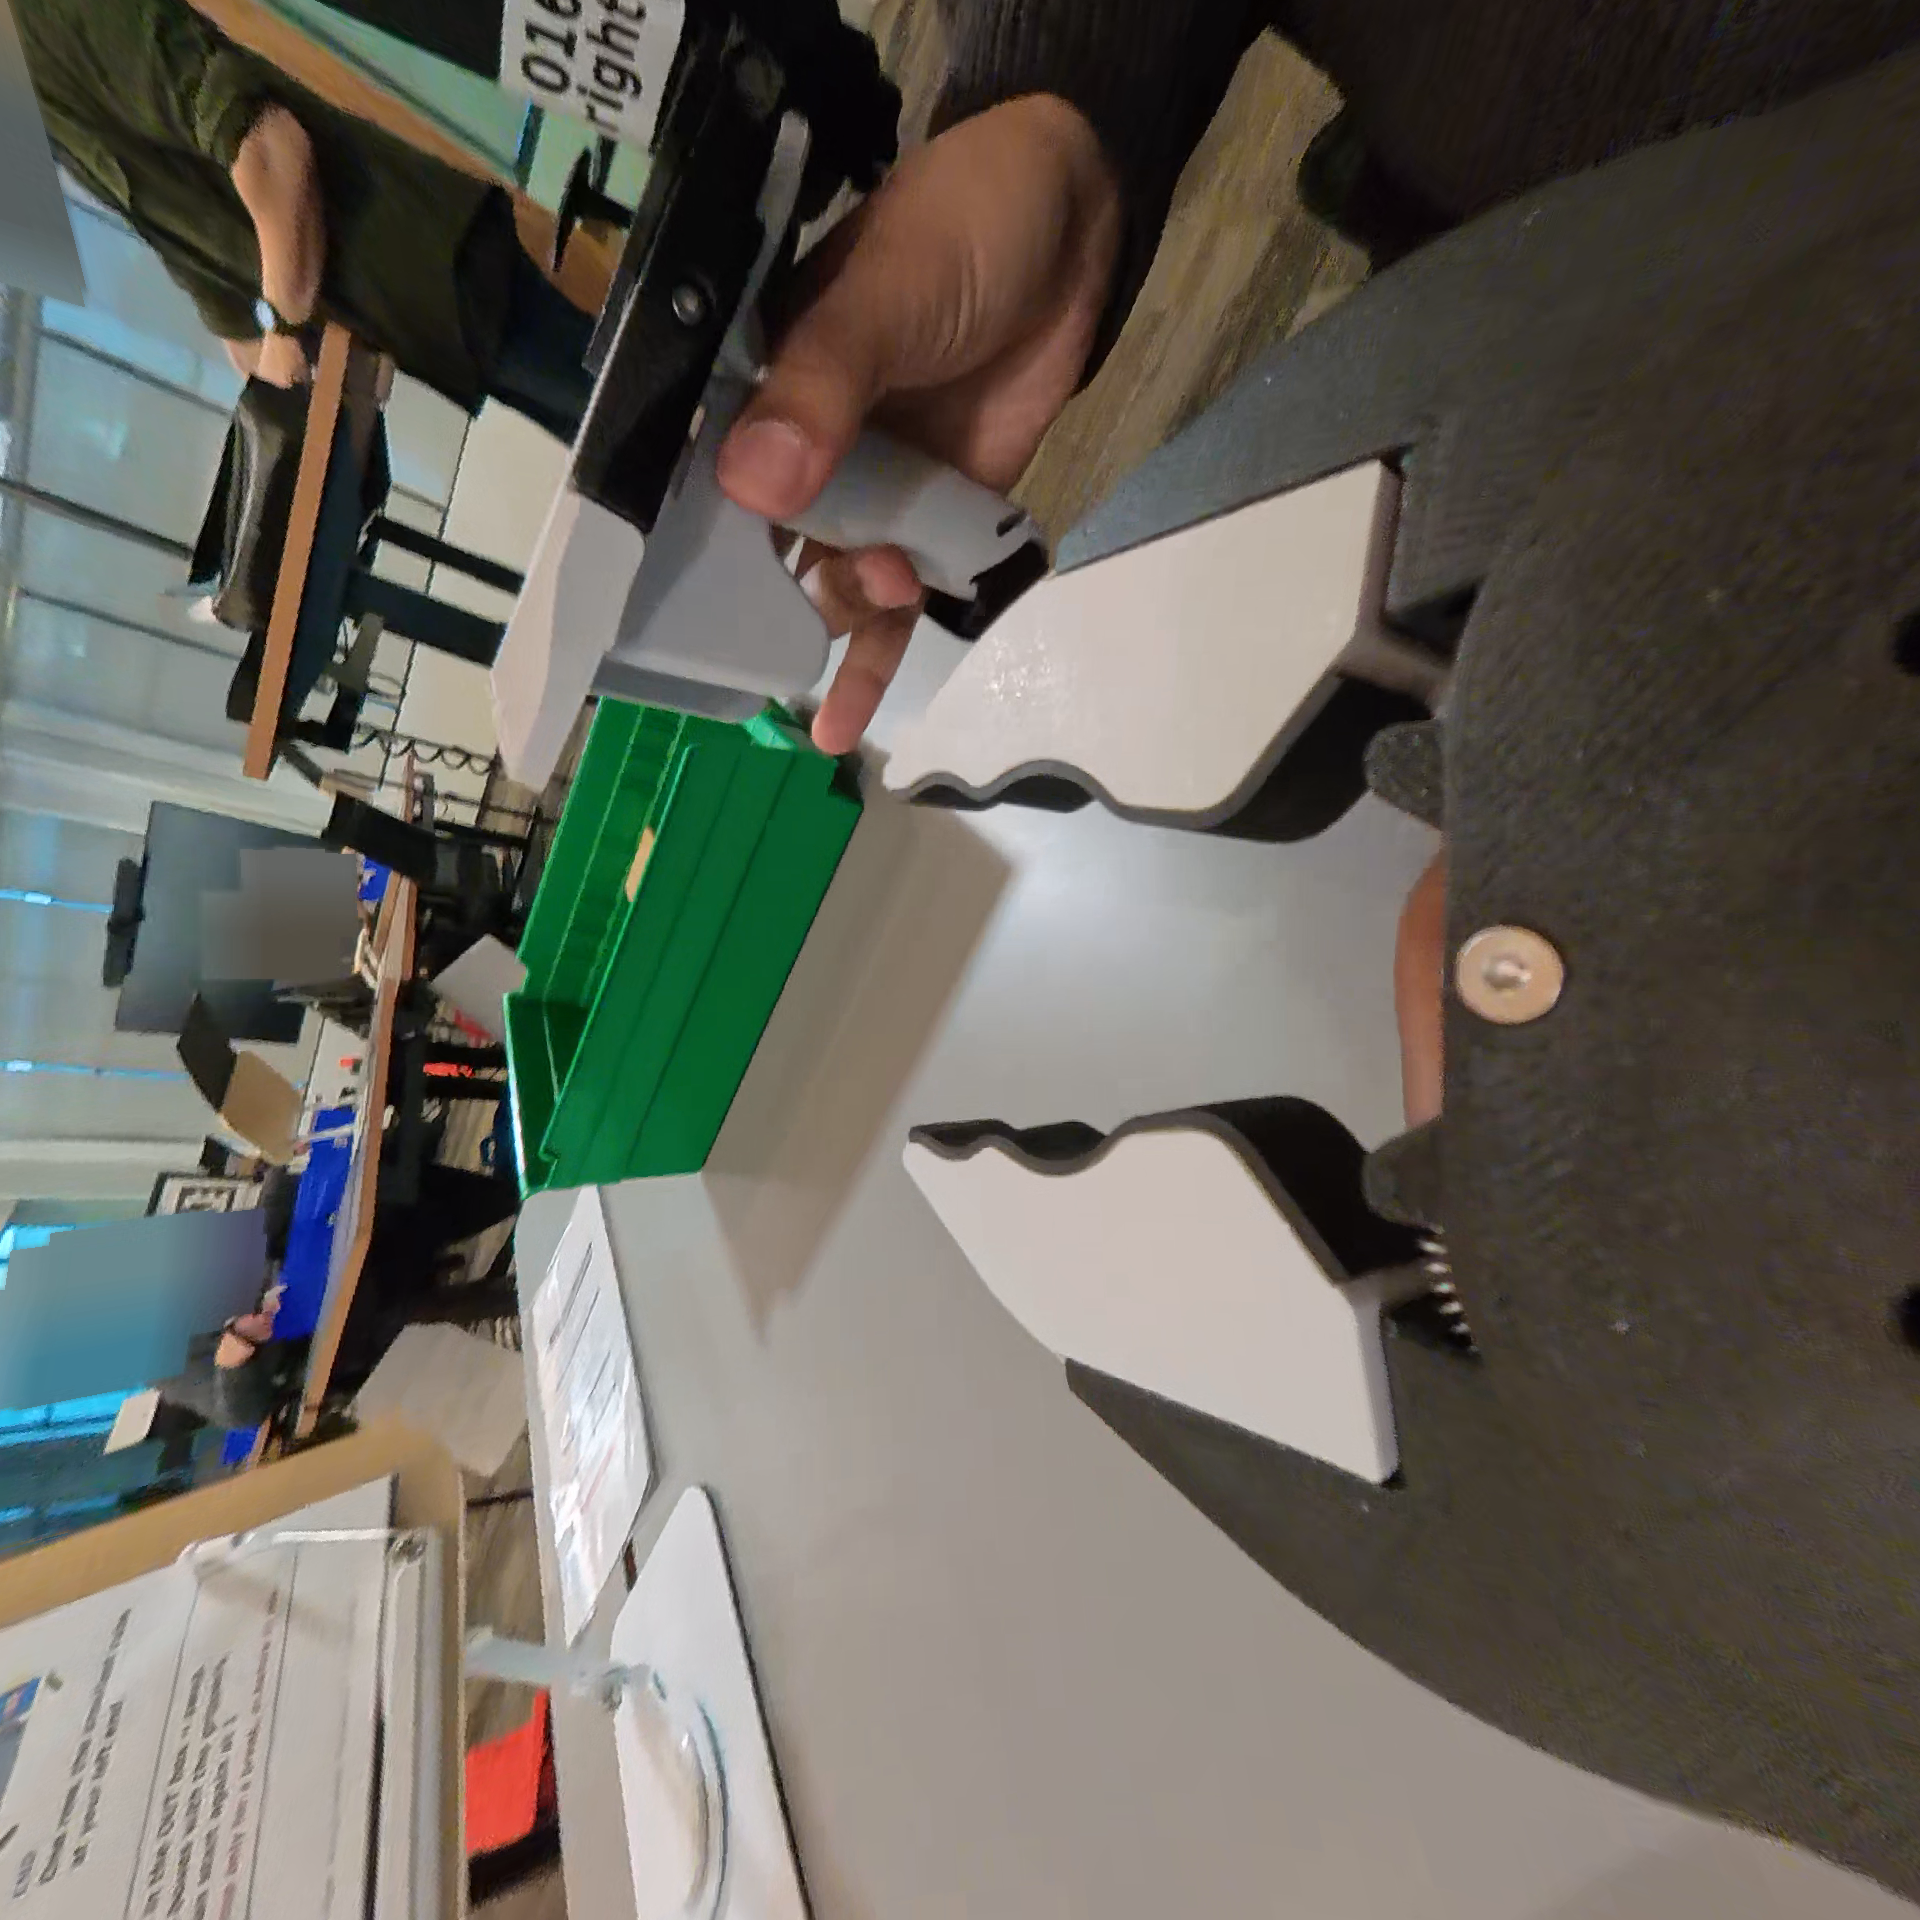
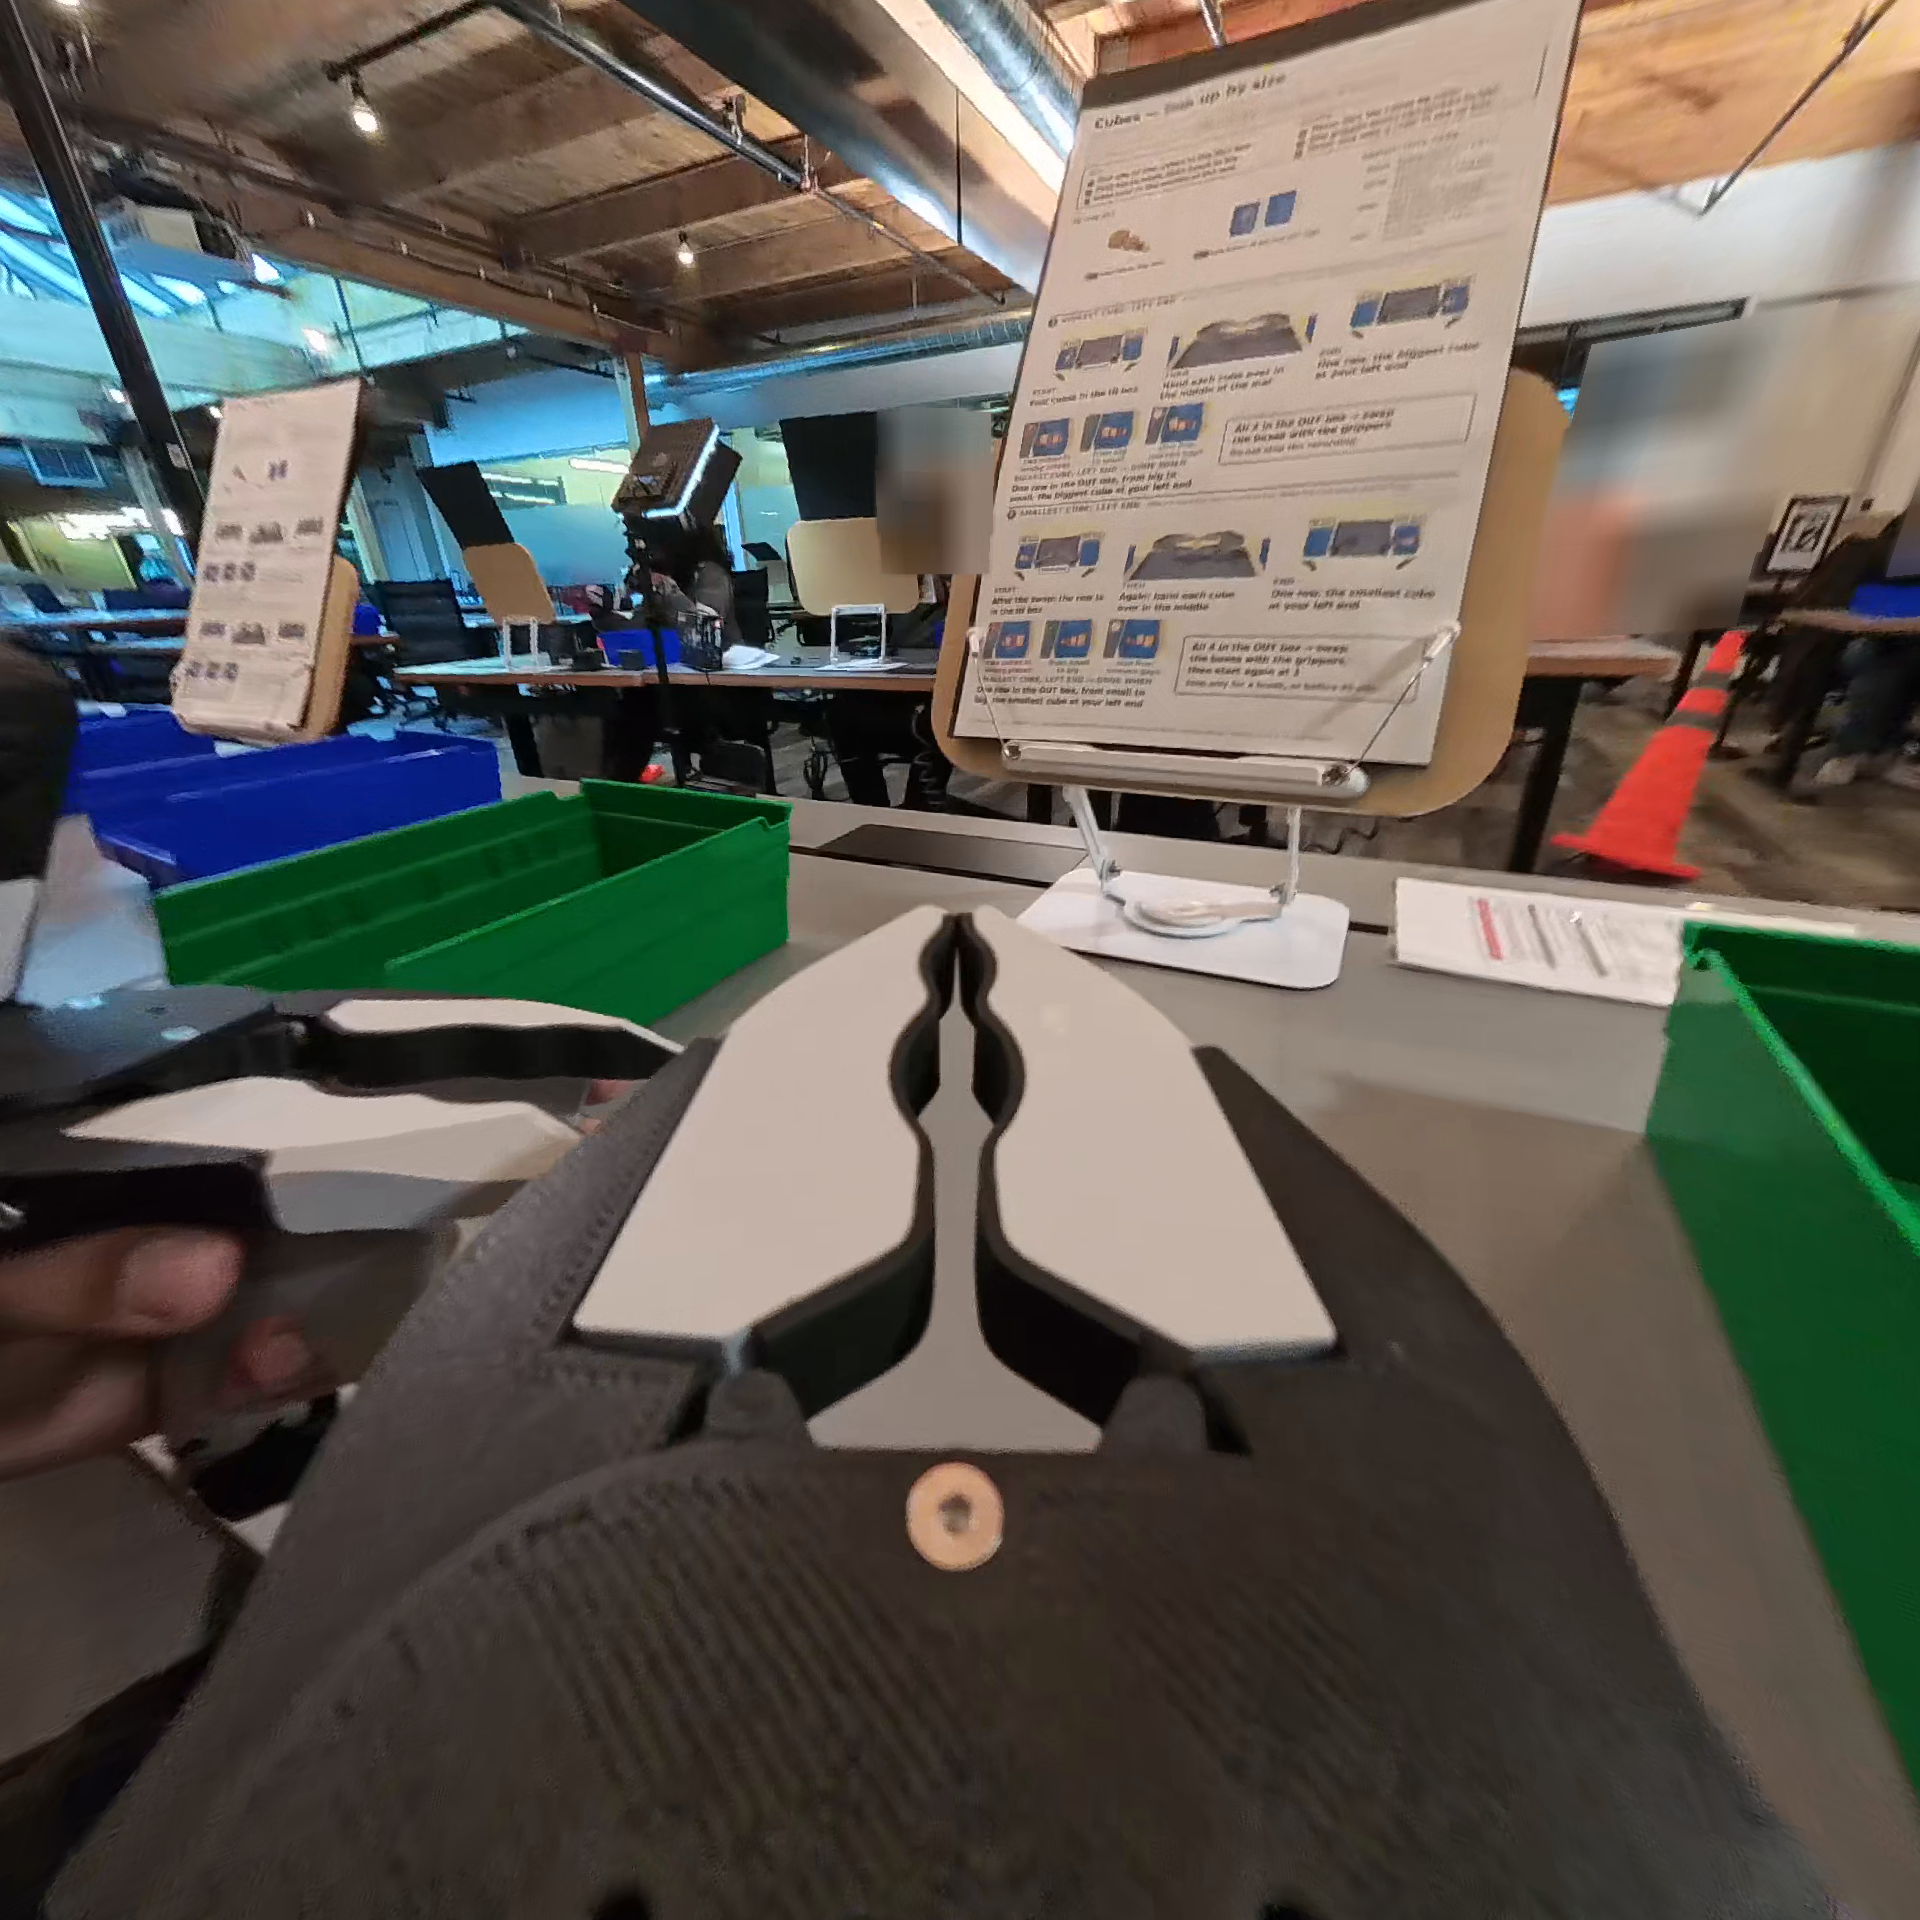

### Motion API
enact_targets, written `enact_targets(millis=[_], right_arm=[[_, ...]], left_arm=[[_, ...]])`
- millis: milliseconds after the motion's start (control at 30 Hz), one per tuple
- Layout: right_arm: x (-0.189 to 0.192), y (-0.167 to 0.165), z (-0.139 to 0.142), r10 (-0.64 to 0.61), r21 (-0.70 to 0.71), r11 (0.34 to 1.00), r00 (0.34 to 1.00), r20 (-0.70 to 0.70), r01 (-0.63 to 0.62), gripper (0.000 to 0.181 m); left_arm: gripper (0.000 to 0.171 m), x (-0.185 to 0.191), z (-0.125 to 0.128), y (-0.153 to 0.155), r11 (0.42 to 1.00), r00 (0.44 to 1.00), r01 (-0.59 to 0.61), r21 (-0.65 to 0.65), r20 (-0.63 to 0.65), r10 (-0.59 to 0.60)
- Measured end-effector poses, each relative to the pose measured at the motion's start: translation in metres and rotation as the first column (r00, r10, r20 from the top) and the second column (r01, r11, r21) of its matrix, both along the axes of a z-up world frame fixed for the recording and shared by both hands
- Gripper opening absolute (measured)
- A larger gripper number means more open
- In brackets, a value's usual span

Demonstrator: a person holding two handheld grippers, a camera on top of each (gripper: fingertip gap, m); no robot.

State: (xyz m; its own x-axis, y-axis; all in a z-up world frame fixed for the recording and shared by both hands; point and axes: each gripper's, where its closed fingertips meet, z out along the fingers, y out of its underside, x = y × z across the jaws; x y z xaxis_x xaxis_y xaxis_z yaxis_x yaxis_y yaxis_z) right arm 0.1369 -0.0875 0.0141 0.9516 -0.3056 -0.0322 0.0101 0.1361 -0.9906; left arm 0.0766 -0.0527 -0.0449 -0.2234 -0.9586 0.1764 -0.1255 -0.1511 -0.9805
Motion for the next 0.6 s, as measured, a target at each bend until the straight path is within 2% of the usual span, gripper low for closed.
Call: enact_targets(millis=[100,167,267,367,433,600], right_arm=[[-0.011,0.002,-0.002,0.073,0.006,0.997,0.993,-0.097,-0.073,0.000],[-0.014,0.002,-0.003,0.090,0.025,0.996,0.990,-0.105,-0.088,0.000],[-0.008,-0.002,-0.001,0.042,0.032,0.999,0.997,-0.068,-0.040,0.000],[0.001,-0.003,-0.009,-0.017,-0.042,0.999,1.000,-0.024,0.016,0.000],[0.010,-0.002,-0.023,-0.073,-0.122,0.990,0.997,-0.002,0.073,0.000],[0.004,0.009,-0.045,0.017,-0.194,0.981,1.000,0.020,-0.013,0.000]], left_arm=[[0.051,-0.001,0.005,-0.001,0.999,0.999,-0.032,0.024,0.022,0.032],[0.044,-0.002,0.004,0.001,0.999,0.998,-0.051,0.016,0.024,0.051],[0.020,-0.004,0.006,0.009,0.994,0.994,-0.104,-0.037,0.036,0.105],[0.017,-0.004,0.004,0.012,0.992,0.994,-0.099,-0.079,0.028,0.102],[0.008,-0.003,-0.001,0.013,0.992,0.996,-0.087,-0.088,0.013,0.088],[0.014,0.003,-0.023,0.009,0.996,0.998,-0.019,-0.085,-0.066,0.014]])
